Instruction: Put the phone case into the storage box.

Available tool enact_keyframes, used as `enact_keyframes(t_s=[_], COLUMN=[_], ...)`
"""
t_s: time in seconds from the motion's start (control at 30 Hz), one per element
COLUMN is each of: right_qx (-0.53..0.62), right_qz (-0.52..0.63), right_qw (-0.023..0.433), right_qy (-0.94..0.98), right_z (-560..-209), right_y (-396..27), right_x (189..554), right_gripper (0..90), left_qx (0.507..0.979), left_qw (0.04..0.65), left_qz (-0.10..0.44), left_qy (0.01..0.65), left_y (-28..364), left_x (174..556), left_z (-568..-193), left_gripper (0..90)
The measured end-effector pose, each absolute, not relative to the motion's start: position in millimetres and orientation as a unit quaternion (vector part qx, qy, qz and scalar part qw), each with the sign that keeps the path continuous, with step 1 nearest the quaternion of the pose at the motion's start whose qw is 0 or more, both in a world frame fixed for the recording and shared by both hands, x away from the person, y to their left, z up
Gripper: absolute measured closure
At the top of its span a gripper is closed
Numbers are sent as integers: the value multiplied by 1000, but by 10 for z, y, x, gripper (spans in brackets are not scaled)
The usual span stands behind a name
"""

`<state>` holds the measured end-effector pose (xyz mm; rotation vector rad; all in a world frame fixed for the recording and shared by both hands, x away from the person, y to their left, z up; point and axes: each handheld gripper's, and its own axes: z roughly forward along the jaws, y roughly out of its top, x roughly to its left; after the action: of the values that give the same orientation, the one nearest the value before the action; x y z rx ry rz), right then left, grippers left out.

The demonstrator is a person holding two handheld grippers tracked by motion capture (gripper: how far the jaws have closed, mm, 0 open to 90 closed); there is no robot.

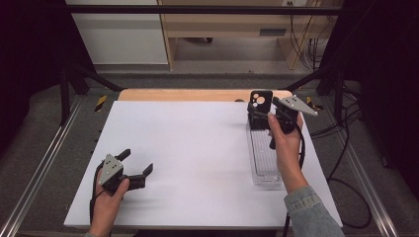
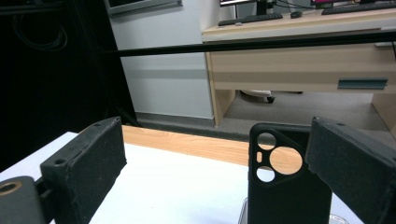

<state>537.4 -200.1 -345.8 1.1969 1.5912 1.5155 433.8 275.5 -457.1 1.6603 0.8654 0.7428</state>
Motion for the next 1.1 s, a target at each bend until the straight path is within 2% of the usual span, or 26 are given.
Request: enact_keyframes(t_s=[0.17,0.47,0.9,1.1], right_qx=[441,446,445,433], right_qz=[563,578,580,587], right_qw=[339,314,315,320], right_qy=[612,606,605,605], right_z=[-3433,-3461,-3397,-3354], right_y=[-1997,-2078,-2266,-2335], right_x=[5303,5217,5088,5011], right_gripper=[55,54,51,47], left_qx=[696,683,665,673], left_qw=[543,552,583,580], left_qz=[300,296,270,265], left_qy=[363,377,380,376], left_y=[2846,3055,3178,3255], left_x=[4329,4297,4136,3974], left_z=[-4550,-4525,-4507,-4532], left_gripper=[35,35,30,30])
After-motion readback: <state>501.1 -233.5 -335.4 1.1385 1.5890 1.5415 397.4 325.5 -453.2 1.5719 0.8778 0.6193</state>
